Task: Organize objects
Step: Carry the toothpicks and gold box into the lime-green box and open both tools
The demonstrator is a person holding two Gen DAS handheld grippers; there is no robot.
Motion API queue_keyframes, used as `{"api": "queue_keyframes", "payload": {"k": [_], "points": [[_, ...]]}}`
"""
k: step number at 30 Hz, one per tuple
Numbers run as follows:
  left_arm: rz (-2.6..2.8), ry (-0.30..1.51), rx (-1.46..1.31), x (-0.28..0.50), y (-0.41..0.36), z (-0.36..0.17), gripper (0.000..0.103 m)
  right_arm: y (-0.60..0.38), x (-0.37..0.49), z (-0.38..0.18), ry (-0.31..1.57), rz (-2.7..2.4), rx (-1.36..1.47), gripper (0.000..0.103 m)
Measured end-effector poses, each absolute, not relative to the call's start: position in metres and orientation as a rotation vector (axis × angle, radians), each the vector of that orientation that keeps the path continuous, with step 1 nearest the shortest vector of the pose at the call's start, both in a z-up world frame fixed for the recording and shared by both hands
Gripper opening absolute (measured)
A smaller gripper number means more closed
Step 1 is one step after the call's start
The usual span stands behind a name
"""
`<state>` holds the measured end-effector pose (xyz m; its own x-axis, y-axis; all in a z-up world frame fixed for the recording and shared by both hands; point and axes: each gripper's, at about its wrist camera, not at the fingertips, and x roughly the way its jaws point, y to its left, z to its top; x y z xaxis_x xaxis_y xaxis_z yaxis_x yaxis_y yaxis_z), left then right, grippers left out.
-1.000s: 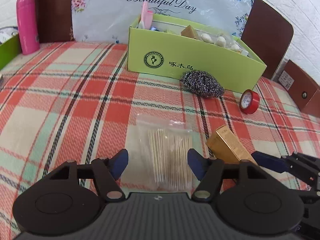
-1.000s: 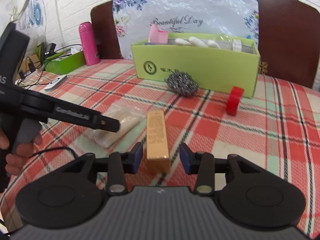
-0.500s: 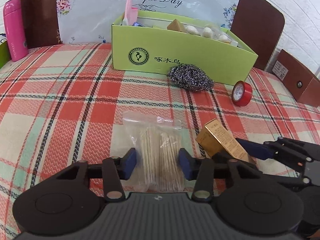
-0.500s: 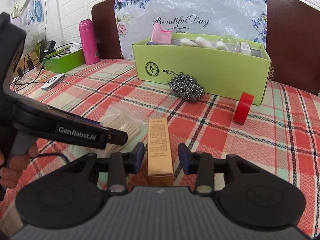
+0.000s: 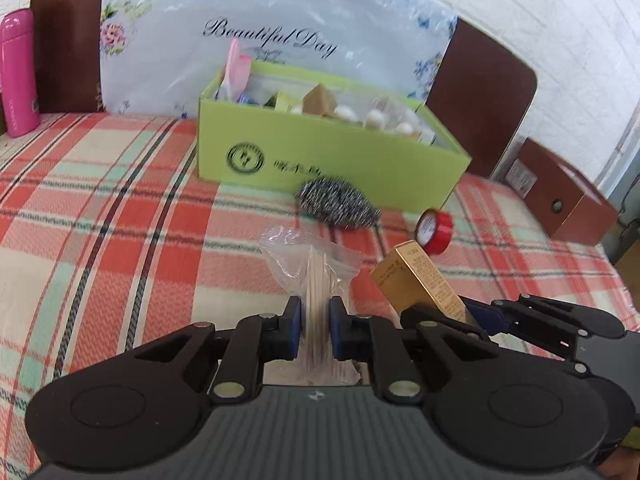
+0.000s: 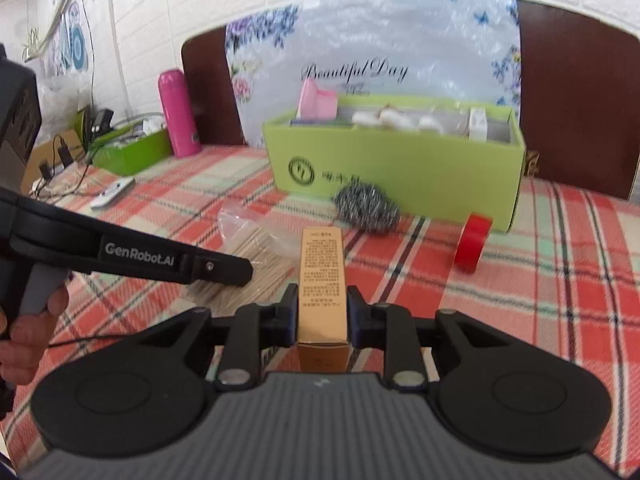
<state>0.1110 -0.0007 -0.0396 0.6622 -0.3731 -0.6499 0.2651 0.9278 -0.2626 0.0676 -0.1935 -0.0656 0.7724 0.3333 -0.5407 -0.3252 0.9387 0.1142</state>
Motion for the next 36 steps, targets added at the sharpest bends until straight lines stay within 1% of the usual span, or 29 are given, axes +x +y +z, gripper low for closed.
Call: {"api": "queue_keyframes", "payload": {"k": [11,19,28,35,36], "points": [[-0.394,0.621,-0.131,0.135,-0.003,0.018,0.014,-0.211,0.097,-0.012,0.423,0.311,0.029,0.023],[-0.377,0.547,-0.135,0.167,-0.003,0.048,0.014,-0.222,0.127,0.009,0.346,0.26,0.046,0.023],[-0.346,0.542,-0.137,0.225,-0.01,0.058,0.014,-0.219,0.184,0.018,0.305,0.212,0.056,0.023],[-0.316,0.555,-0.149,0.273,-0.01,0.049,0.014,-0.207,0.234,0.004,0.314,0.192,0.023,0.024],[-0.308,0.558,-0.148,0.278,-0.011,0.044,0.018,-0.205,0.24,-0.001,0.315,0.199,0.007,0.024]]}}
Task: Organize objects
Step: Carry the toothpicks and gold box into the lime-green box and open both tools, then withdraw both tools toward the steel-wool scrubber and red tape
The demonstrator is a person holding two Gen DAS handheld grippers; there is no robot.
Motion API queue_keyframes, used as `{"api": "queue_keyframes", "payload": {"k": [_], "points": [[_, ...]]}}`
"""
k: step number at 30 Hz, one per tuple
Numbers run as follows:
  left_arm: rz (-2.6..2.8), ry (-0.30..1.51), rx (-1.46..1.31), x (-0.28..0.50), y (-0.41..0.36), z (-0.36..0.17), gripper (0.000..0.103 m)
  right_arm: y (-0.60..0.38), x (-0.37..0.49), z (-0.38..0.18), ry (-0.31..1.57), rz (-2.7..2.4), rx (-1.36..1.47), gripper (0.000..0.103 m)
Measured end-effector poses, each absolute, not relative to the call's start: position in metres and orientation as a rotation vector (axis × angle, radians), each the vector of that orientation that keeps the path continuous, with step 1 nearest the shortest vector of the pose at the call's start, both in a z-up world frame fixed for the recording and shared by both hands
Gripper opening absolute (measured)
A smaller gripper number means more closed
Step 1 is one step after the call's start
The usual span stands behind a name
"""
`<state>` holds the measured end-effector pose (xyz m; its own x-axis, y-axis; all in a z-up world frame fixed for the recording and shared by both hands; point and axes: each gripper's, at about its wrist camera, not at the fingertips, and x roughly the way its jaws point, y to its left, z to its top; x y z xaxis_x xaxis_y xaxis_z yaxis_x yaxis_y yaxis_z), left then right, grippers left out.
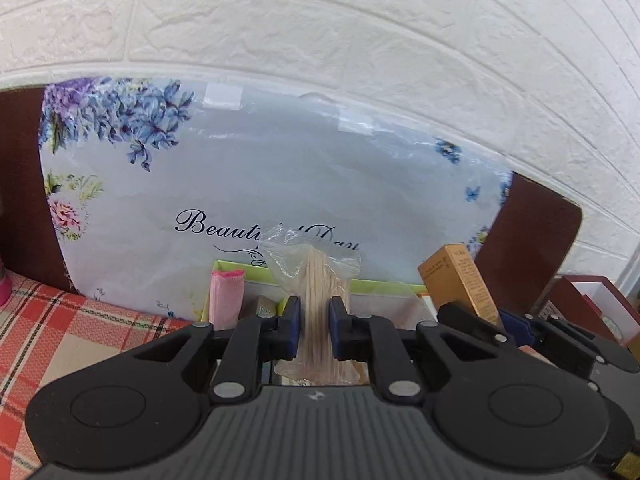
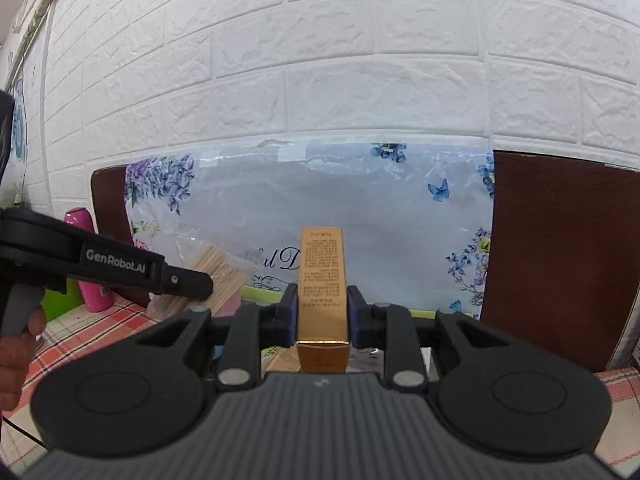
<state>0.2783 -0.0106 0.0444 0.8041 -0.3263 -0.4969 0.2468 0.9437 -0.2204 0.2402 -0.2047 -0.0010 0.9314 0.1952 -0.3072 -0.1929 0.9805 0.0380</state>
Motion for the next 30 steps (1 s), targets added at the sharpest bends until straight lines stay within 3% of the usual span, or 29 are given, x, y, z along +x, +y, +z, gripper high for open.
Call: {"api": "queue_keyframes", "payload": {"k": [1,2,3,4,6,8,14,23,30], "points": [[-0.296,0.561,-0.136,0.285,-0.012,0.037,0.026,-0.201,0.247,-0.008,0.324,0.213,-0.025,0.034],[-0.282,0.577,-0.118,0.29,-0.014,0.03,0.051,-0.198,0.251,-0.015,0.334,0.207,-0.052,0.056],[-0.26,0.599,-0.1,0.293,-0.015,0.023,0.077,-0.194,0.252,-0.022,0.338,0.182,-0.091,0.064],[-0.223,0.61,-0.081,0.295,-0.016,0.015,0.08,-0.192,0.25,-0.029,0.329,0.164,-0.128,0.068],[-0.195,0.596,-0.077,0.29,-0.014,0.006,0.08,-0.192,0.245,-0.039,0.324,0.149,-0.158,0.072],[-0.2,0.602,-0.106,0.288,-0.008,0.001,0.08,-0.195,0.241,-0.045,0.331,0.141,-0.14,0.085],[-0.177,0.619,-0.132,0.273,-0.005,0.007,0.08,-0.207,0.217,-0.039,0.32,0.117,-0.085,0.099],[-0.175,0.62,-0.091,0.209,-0.024,0.024,0.082,-0.228,0.152,-0.011,0.28,0.088,-0.031,0.103],[-0.186,0.701,-0.036,0.161,-0.039,-0.001,0.084,-0.24,0.101,-0.022,0.344,0.068,0.008,0.103]]}}
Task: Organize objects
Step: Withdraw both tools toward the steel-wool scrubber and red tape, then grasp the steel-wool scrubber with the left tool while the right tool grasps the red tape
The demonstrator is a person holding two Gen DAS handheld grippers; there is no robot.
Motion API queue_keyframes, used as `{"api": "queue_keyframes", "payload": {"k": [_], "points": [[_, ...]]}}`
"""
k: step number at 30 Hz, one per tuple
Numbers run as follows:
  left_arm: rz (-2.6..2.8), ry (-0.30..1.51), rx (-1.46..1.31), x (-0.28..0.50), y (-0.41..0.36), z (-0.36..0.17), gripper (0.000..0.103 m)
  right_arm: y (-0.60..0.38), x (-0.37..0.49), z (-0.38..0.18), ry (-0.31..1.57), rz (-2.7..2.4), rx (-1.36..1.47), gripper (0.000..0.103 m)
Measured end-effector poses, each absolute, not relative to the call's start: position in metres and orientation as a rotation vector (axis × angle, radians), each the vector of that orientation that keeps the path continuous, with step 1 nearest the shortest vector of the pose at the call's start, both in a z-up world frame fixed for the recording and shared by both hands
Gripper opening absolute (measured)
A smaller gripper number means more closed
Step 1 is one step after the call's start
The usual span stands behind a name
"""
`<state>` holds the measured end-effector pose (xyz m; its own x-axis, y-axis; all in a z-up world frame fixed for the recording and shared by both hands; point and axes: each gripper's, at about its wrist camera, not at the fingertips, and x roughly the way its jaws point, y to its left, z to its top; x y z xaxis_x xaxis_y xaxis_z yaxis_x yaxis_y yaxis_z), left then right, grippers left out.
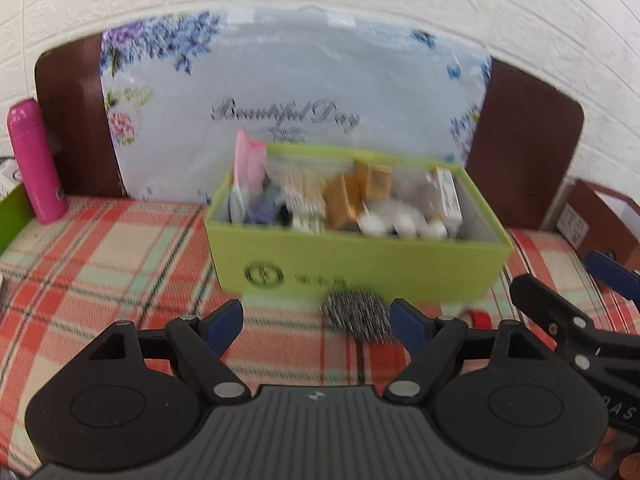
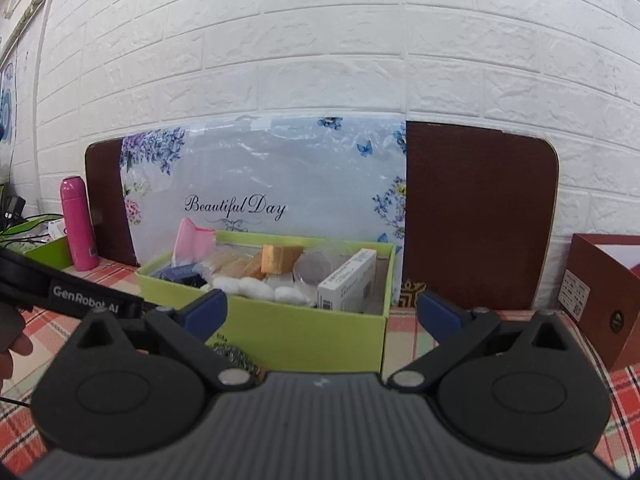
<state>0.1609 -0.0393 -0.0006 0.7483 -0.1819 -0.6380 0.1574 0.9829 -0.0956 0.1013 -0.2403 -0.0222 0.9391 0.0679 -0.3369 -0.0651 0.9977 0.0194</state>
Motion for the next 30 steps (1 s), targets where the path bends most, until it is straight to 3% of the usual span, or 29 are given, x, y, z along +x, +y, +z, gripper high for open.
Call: {"api": "queue_keyframes", "payload": {"k": [18,30], "points": [[-0.129,0.797,0.084,0.117,-0.071,-0.05,0.084,-0.27,0.038,-0.073,0.505,-0.006,0.107,0.103],[-0.151,0.771,0.036,0.147,-0.081,-0.068,0.084,-0.272,0.036,-0.092,0.571,-0.006,0.118,0.103]]}}
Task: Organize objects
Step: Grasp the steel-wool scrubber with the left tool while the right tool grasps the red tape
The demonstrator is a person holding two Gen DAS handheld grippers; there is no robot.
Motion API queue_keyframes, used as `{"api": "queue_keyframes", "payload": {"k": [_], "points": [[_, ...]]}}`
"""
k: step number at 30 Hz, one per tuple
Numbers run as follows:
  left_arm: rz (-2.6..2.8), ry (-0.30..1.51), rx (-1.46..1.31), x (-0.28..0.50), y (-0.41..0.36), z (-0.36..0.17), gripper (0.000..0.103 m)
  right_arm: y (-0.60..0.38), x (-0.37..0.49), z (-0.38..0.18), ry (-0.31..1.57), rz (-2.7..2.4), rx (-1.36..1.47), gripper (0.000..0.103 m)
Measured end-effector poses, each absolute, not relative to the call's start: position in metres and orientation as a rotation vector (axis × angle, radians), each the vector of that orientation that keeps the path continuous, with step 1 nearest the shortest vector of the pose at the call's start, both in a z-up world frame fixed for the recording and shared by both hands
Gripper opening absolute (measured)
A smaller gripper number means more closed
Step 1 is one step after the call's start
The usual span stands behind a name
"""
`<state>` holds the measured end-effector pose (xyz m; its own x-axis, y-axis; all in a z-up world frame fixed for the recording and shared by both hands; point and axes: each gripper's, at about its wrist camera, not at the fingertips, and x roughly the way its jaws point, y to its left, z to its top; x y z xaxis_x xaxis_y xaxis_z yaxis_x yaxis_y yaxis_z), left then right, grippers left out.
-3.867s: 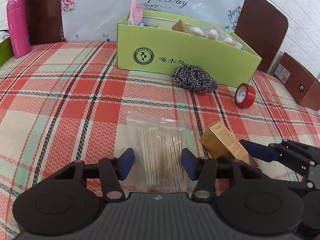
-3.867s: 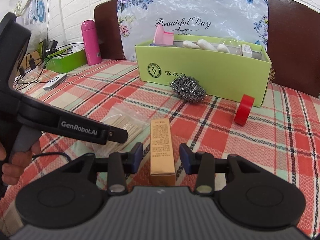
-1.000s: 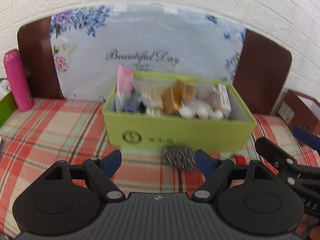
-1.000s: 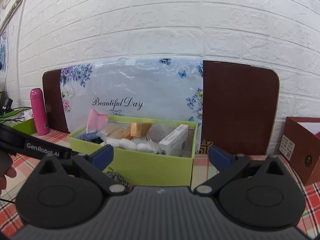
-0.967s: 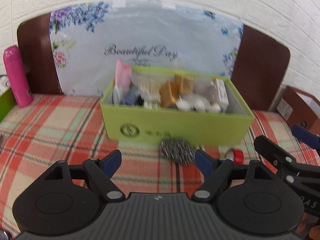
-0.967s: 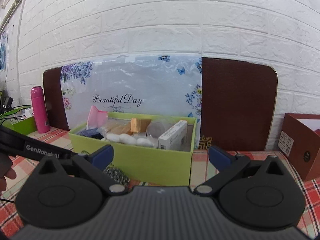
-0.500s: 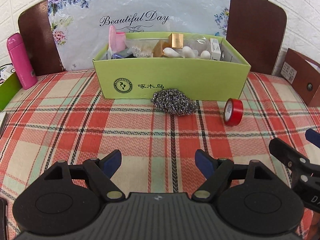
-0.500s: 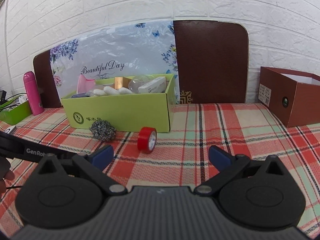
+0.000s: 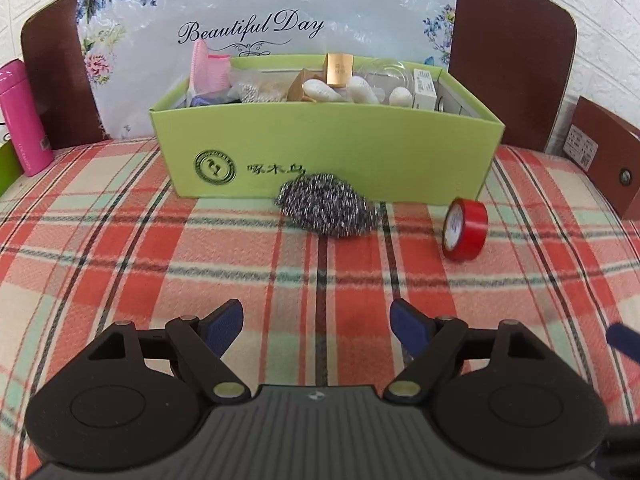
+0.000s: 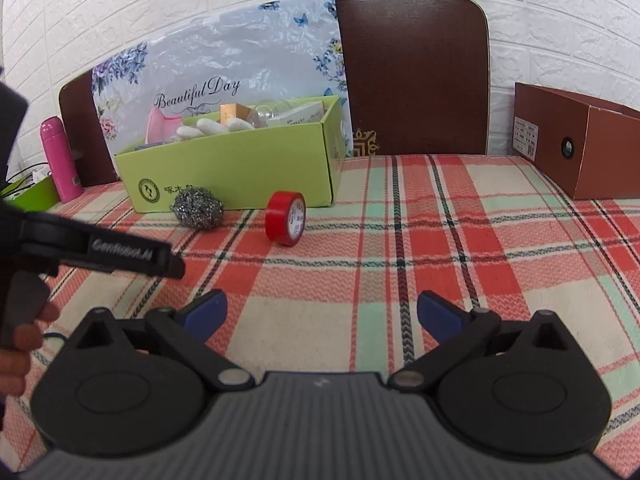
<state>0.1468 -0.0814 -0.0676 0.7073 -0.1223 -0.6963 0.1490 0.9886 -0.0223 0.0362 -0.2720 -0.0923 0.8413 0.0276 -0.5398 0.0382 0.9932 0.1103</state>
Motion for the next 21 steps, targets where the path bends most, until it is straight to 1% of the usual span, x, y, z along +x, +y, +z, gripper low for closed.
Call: {"api": "queue_keyframes", "payload": {"k": [8,10,11,12,13,15,17,18,20,21], "points": [[-0.173,0.741,-0.037,0.204,-0.08,-0.06,0.084,-0.272,0.043,-0.096,0.586,-0.005,0.113,0.103],[-0.182,0.746,-0.069,0.216,-0.078,-0.06,0.081,-0.269,0.048,-0.096,0.579,0.001,0.102,0.103],[-0.203,0.749,-0.087,0.22,-0.076,-0.06,0.068,-0.267,0.052,-0.095,0.577,0.004,0.098,0.103],[-0.231,0.76,-0.109,0.223,-0.074,-0.061,0.048,-0.266,0.056,-0.095,0.572,0.01,0.094,0.103],[-0.249,0.783,-0.128,0.225,-0.07,-0.063,0.042,-0.264,0.062,-0.094,0.567,0.018,0.087,0.103],[-0.282,0.793,-0.142,0.22,-0.063,-0.062,0.037,-0.26,0.077,-0.094,0.565,0.031,0.075,0.102],[-0.331,0.803,-0.142,0.208,-0.057,-0.059,0.034,-0.256,0.094,-0.094,0.571,0.046,0.077,0.092],[-0.347,0.804,-0.139,0.2,-0.054,-0.058,0.034,-0.254,0.104,-0.095,0.578,0.054,0.082,0.089],[-0.366,0.808,-0.125,0.187,-0.049,-0.058,0.034,-0.25,0.123,-0.098,0.593,0.066,0.092,0.076],[-0.375,0.814,-0.121,0.181,-0.048,-0.059,0.034,-0.248,0.132,-0.099,0.6,0.073,0.093,0.071]]}}
